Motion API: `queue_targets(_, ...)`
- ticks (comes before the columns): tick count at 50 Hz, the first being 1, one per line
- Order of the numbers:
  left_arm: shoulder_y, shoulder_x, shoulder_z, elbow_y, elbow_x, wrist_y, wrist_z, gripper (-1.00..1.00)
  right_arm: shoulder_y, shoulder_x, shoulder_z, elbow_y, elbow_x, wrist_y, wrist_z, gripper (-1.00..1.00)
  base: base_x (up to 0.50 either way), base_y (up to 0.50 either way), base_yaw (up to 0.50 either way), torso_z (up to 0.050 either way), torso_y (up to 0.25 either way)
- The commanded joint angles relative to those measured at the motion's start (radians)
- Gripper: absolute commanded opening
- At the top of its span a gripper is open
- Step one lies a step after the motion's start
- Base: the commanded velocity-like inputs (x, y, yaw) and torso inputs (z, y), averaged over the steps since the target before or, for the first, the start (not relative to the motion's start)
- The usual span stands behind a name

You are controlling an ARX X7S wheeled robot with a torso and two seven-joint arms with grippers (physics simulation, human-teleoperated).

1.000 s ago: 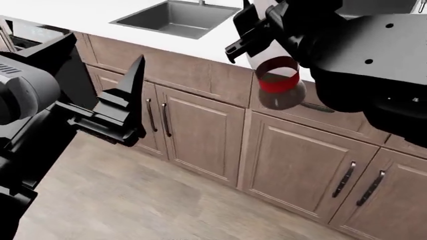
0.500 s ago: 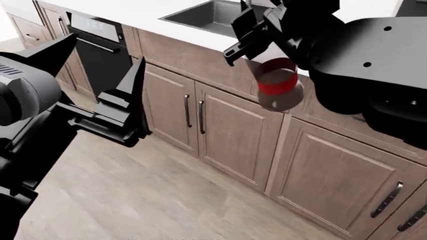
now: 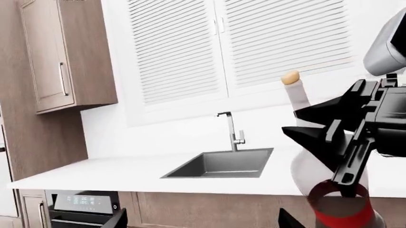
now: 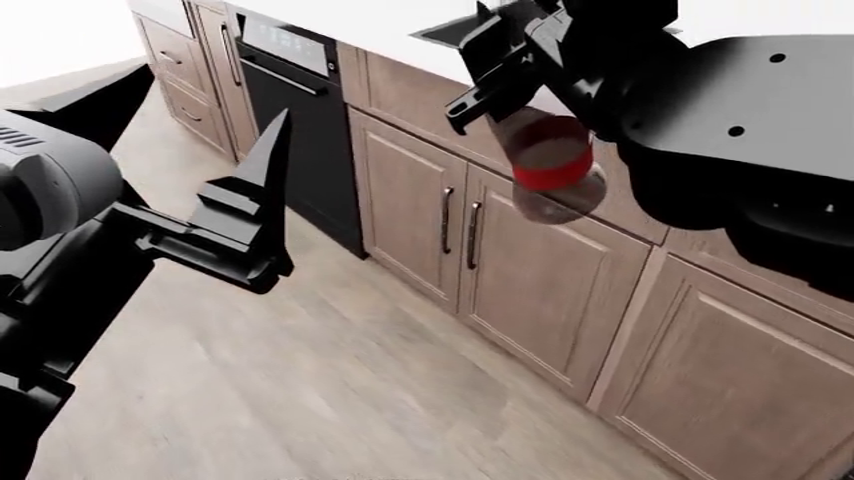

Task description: Move the drinks to the dining counter.

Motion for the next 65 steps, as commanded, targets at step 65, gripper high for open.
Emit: queue_targets(65, 0.003, -0.007, 0.017, 0.002, 0.01, 0.016, 0.004, 1.0, 0.022, 0.019, 0.005, -0.041, -0.099, 0.002, -0.02, -1.0, 0.02, 0.03, 0.5, 0.001, 0.002)
